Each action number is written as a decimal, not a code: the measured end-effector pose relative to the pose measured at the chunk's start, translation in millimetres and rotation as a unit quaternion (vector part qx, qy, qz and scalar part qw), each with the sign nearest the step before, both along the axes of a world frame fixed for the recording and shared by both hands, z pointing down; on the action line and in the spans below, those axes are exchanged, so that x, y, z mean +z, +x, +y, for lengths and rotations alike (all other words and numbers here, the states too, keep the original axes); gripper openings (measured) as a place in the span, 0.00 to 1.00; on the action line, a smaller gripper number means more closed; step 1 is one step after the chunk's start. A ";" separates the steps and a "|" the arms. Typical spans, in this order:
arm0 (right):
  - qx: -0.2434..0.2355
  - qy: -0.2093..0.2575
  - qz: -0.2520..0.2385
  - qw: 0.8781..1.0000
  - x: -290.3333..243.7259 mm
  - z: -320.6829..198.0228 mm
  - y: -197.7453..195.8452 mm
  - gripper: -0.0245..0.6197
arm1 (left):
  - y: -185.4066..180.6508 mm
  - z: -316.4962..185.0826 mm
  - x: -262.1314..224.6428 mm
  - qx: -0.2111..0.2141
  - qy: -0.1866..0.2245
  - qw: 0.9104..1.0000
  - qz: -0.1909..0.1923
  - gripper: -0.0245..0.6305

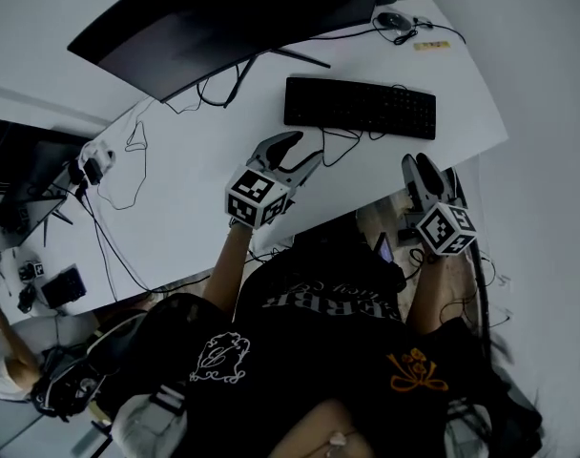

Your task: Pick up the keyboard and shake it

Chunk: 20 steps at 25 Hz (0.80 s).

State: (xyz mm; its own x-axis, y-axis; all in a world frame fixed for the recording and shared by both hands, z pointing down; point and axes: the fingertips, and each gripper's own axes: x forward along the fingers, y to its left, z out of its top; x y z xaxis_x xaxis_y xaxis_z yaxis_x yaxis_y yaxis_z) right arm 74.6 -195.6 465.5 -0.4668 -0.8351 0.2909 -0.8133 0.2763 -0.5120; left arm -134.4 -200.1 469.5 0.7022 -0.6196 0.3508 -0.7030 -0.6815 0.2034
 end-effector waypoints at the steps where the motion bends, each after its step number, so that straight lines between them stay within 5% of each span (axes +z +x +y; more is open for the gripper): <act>1: -0.005 0.004 -0.001 1.000 -4.2 9.0 -9.2 0.32 | -3.7 9.9 -2.7 0.000 0.001 1.000 0.003 0.38; 11: -0.021 0.020 -0.002 1.000 -27.6 95.7 -79.4 0.32 | -36.8 89.2 -14.2 0.014 0.014 0.999 0.026 0.20; 20: -0.059 0.026 0.027 0.998 -34.4 132.4 -110.0 0.27 | -36.7 126.3 -9.3 0.016 0.006 0.999 0.043 0.16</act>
